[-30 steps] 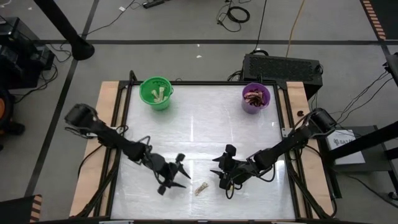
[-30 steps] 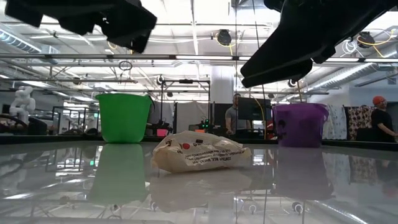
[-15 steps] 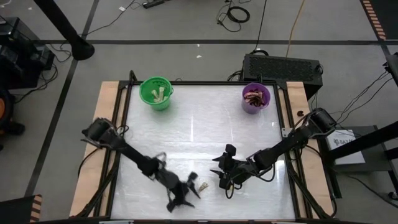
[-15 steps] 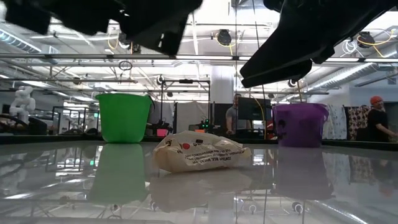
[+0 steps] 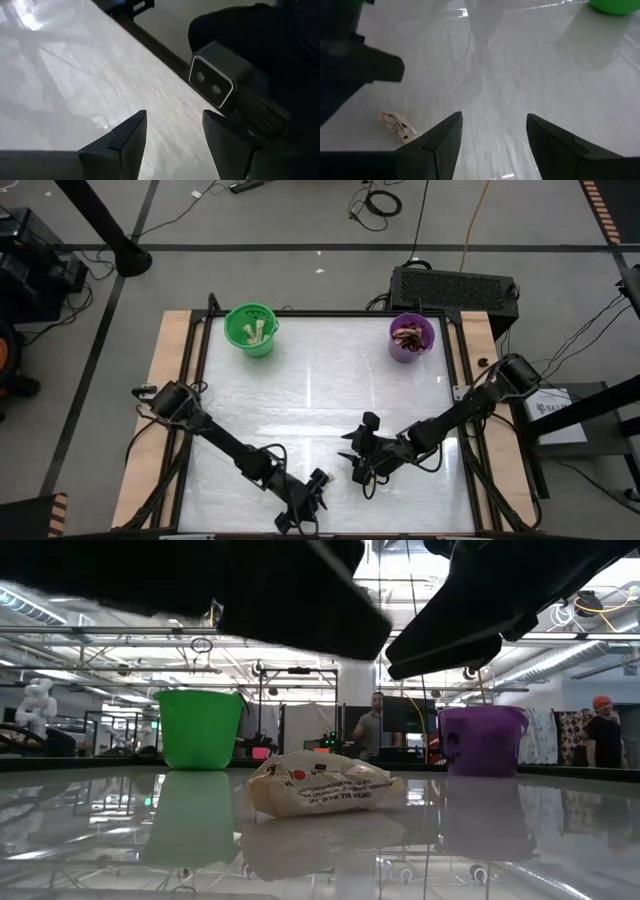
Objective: Sort candy by brand, put in halloween buckets
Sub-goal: Put the white chocolate bar into the green bucket
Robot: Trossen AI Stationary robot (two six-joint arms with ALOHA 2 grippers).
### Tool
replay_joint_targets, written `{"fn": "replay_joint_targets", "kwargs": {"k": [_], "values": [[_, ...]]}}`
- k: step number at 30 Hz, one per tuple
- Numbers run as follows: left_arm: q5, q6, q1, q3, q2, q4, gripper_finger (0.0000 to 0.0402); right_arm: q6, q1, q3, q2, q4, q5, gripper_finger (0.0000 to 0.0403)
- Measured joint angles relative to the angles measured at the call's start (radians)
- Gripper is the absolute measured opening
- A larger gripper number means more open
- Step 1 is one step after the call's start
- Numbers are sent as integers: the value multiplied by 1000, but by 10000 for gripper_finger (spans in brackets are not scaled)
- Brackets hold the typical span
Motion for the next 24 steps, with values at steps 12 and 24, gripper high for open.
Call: {"fn": "replay_joint_targets", "kwargs": {"k": [12, 24], "values": [[-86, -139, -11, 0, 0, -126, 200, 78, 6, 0, 9, 30, 76, 212], [-121, -165, -20, -54, 0, -120, 200, 11, 3, 0, 9, 27, 75, 212]]}}
